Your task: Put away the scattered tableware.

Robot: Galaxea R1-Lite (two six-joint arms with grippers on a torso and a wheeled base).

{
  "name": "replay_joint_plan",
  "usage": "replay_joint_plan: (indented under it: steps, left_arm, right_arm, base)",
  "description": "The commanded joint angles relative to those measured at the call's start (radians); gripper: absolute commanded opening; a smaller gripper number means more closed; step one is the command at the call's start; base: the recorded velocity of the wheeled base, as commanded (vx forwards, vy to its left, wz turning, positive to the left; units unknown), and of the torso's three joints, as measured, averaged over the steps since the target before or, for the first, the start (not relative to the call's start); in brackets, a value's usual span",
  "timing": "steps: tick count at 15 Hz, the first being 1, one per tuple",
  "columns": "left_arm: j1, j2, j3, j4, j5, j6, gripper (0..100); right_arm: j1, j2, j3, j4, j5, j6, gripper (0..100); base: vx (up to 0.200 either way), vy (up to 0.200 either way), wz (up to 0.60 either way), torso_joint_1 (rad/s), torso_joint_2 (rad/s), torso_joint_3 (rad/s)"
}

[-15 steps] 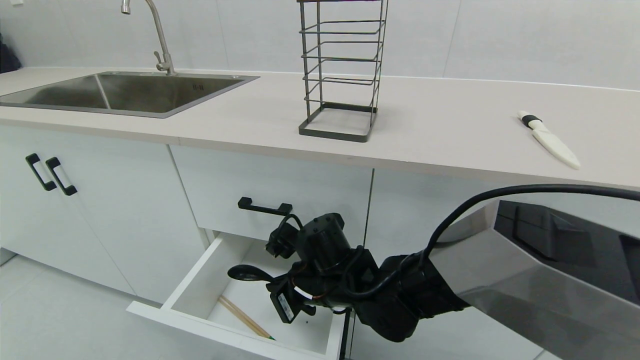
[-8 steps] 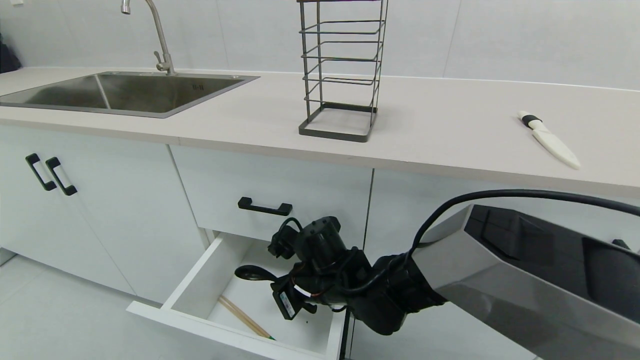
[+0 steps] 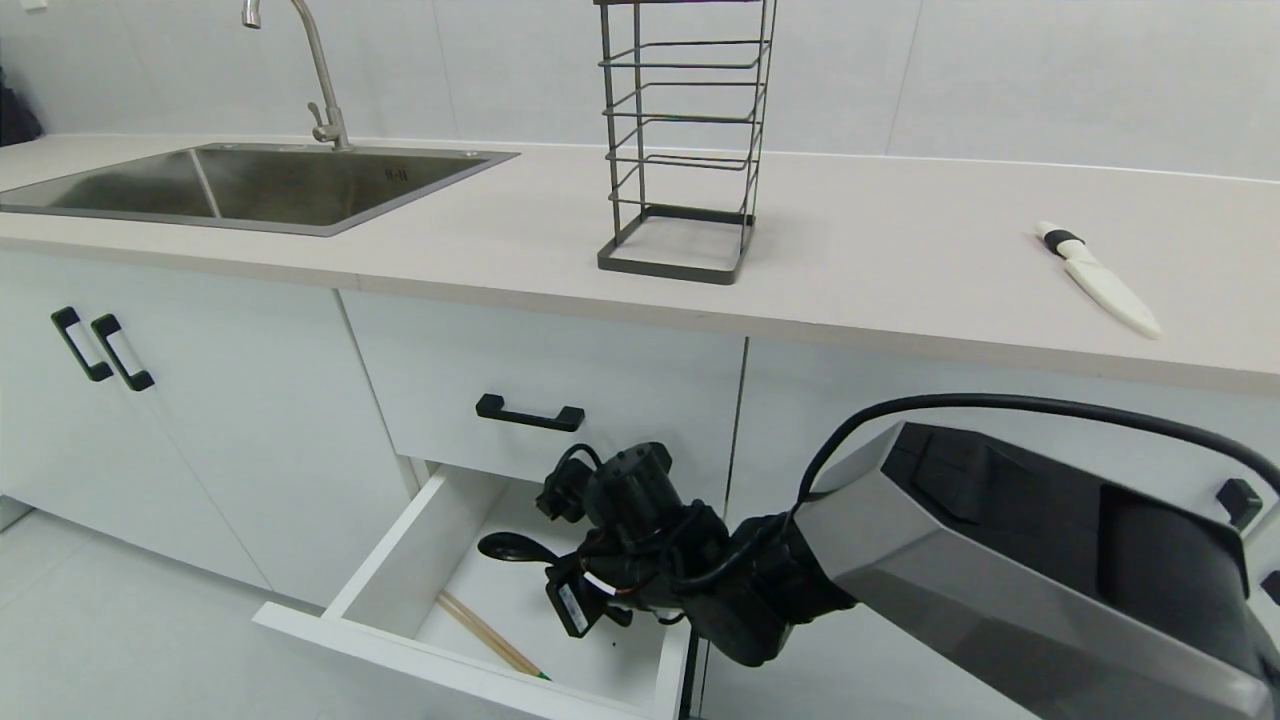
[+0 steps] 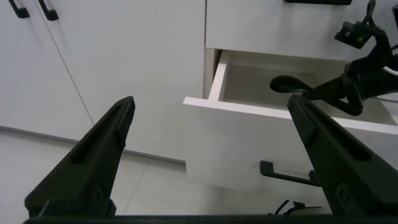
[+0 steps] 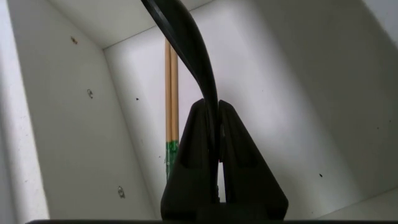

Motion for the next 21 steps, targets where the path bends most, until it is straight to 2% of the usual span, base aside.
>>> replay_joint_plan:
  steps: [1,13,21]
  left_arm:
    - [0.000,0.001,0.000,0.000,0.000,0.000,100]
    - [0.000,0.001,0.000,0.000,0.000,0.000,100]
    - [0.000,0.001,0.000,0.000,0.000,0.000,100]
  right_arm:
    - [0.001,0.025,-0.019,0.000,-0.007,0.000,0]
    - [-0.001,0.097,-0.093,0.007,-0.009,-0.009,0]
    - [-0.001,0.143,-0.131,0.021,-0.001,-0.103,0]
  base:
    - [0.000,0.000,0.00,0.000,0.00,0.000]
    - [0.000,0.000,0.00,0.000,0.00,0.000]
    - [0.000,0.000,0.00,0.000,0.00,0.000]
